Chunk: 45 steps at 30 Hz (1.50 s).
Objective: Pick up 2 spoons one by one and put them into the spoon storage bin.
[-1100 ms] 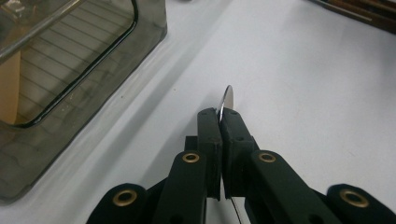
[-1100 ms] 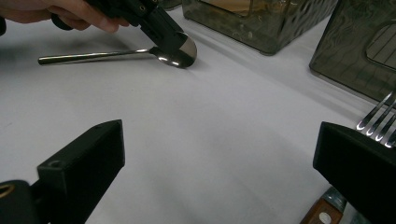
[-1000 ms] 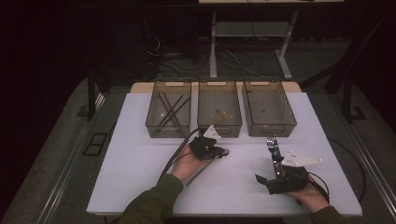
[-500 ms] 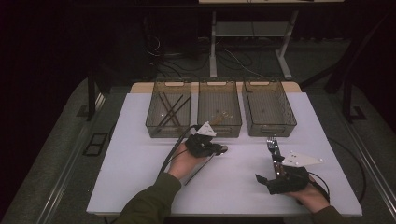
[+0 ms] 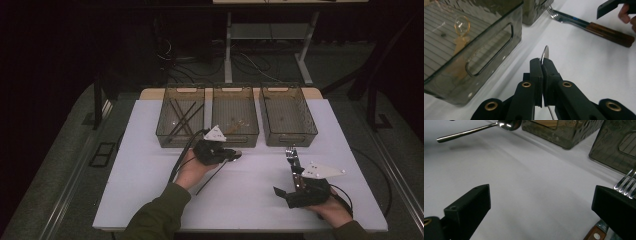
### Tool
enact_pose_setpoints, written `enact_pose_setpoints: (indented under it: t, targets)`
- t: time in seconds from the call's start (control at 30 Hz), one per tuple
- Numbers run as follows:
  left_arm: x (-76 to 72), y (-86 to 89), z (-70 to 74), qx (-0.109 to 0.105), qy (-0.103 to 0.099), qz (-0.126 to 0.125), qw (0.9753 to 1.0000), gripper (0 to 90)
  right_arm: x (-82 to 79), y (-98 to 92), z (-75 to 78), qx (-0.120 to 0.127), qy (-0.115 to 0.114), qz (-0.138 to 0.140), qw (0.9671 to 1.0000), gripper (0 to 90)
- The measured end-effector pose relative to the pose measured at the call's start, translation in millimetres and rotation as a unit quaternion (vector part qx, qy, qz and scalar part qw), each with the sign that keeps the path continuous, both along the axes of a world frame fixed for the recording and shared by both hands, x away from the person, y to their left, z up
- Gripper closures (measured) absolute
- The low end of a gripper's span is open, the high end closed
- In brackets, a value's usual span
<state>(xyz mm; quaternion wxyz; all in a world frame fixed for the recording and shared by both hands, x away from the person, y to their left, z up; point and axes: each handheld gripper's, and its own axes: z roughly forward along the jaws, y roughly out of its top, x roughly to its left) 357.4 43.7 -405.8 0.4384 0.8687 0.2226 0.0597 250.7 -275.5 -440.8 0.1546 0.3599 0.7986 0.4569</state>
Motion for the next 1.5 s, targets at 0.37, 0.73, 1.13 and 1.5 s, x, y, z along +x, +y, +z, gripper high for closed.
enact_pose_setpoints:
  t: [0.37, 0.73, 1.13, 1.5]
  targets:
    - [12.5, 9.5, 21.5, -0.026, -0.011, 0.006, 0.9996, 88.1, 1.4, -1.7, -0.5, 0.002, 0.002, -0.003, 1.0, 1.9]
    - [44.3, 15.6, 53.8, -0.052, -0.028, 0.036, 0.9976, 88.1, 0.8, -1.2, 0.5, 0.001, 0.002, -0.004, 1.0, 1.9]
    - [89.4, 4.2, 81.3, -0.042, -0.068, 0.067, 0.9946, 88.1, 1.5, -5.0, 2.5, 0.009, -0.001, -0.008, 0.9999, 1.9]
    - [131.2, -28.1, 86.3, -0.006, -0.091, 0.087, 0.992, 88.0, 0.7, -5.9, 3.6, 0.019, -0.001, -0.001, 0.9998, 1.9]
